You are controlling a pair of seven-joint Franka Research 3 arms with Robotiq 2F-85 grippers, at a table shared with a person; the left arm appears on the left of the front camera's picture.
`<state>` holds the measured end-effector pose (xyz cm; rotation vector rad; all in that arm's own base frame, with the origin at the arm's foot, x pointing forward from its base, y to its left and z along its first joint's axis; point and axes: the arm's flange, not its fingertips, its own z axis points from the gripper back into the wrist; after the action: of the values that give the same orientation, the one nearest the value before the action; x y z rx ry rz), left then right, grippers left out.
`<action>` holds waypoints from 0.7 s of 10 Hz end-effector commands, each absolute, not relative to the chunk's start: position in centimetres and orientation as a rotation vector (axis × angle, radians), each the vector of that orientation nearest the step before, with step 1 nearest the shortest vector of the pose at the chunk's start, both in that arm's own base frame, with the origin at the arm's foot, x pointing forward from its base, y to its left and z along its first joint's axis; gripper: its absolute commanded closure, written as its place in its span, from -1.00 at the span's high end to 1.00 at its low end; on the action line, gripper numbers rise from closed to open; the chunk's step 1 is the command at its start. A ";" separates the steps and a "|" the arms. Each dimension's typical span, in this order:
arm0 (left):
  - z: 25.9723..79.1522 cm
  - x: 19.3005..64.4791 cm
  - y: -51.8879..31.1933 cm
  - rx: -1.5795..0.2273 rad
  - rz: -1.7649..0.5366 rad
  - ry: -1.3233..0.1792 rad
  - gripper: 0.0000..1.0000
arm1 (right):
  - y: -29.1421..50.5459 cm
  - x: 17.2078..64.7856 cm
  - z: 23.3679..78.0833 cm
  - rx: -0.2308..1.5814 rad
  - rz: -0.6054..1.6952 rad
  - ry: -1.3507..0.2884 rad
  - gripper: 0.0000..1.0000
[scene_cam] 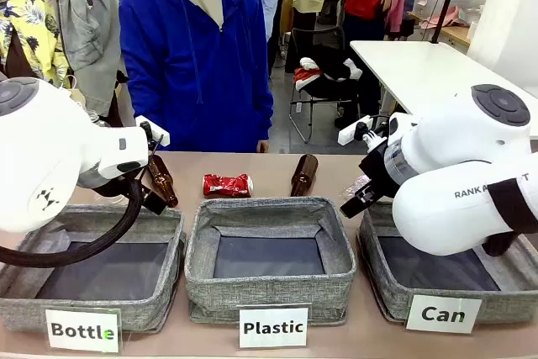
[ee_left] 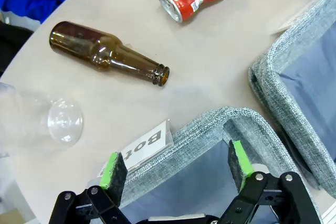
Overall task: Sort the can waste into the basket.
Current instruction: Pick up the can waste from the table and place it in the right Fabric basket.
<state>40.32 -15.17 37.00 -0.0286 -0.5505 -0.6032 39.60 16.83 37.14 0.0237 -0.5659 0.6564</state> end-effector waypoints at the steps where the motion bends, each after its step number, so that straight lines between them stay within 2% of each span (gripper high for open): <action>1: 37.0 40.3 -15.2 -0.029 -0.603 -0.551 1.00 | 16.8 39.6 37.1 0.024 0.656 -0.566 1.00; 7: 37.0 40.3 -15.2 -0.029 -0.603 -0.551 1.00 | 16.8 39.6 37.1 0.024 0.656 -0.566 1.00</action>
<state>40.31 -15.17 37.01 -0.0286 -0.5505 -0.6032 39.60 16.84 37.14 0.0232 -0.5659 0.6568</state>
